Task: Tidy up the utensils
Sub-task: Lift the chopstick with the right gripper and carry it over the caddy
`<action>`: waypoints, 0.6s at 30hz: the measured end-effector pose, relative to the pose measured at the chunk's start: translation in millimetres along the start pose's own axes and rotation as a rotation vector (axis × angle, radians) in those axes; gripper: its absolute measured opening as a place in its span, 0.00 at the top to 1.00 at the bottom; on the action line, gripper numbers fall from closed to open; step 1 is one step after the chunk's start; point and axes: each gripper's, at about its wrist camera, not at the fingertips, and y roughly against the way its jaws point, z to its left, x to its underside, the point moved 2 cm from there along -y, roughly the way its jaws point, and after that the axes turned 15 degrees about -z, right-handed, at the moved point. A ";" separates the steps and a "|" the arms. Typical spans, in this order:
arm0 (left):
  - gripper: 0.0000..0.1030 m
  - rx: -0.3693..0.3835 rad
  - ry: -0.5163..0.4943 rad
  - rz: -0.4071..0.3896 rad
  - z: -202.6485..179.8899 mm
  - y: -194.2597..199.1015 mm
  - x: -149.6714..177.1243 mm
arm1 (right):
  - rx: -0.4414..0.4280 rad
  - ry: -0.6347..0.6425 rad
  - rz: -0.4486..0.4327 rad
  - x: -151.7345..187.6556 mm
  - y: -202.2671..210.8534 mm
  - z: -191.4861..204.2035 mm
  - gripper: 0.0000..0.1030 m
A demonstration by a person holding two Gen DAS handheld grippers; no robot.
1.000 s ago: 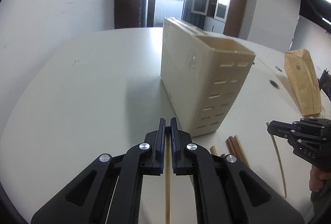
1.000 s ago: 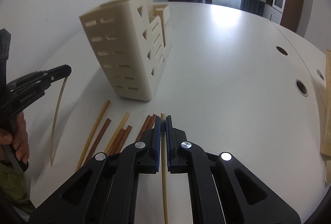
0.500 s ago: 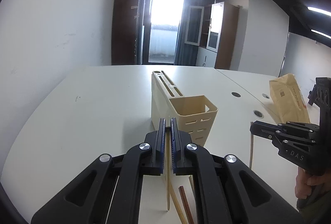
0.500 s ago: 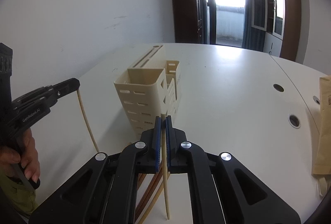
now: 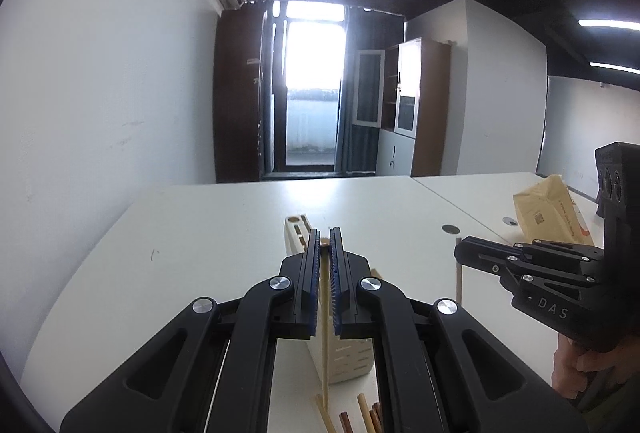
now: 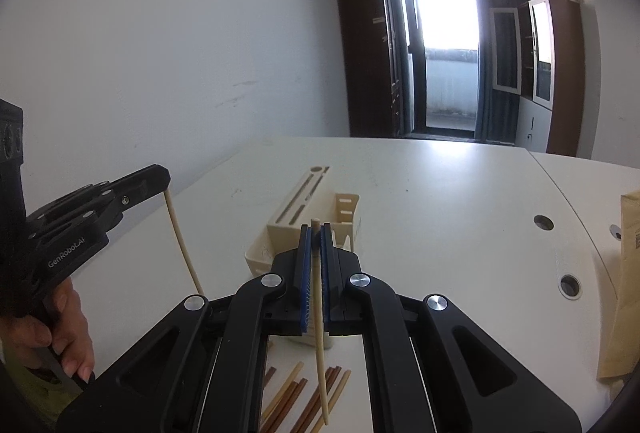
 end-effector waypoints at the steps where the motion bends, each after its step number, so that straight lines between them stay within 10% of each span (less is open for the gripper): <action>1: 0.96 0.000 -0.002 -0.015 -0.9 -0.3 -6.6 | -0.003 0.007 -0.015 -6.1 0.3 1.5 0.95; 18: 0.96 0.002 -0.048 -0.239 -22.0 -9.9 -84.9 | -0.097 -0.019 -0.252 -91.3 -10.9 -7.9 0.95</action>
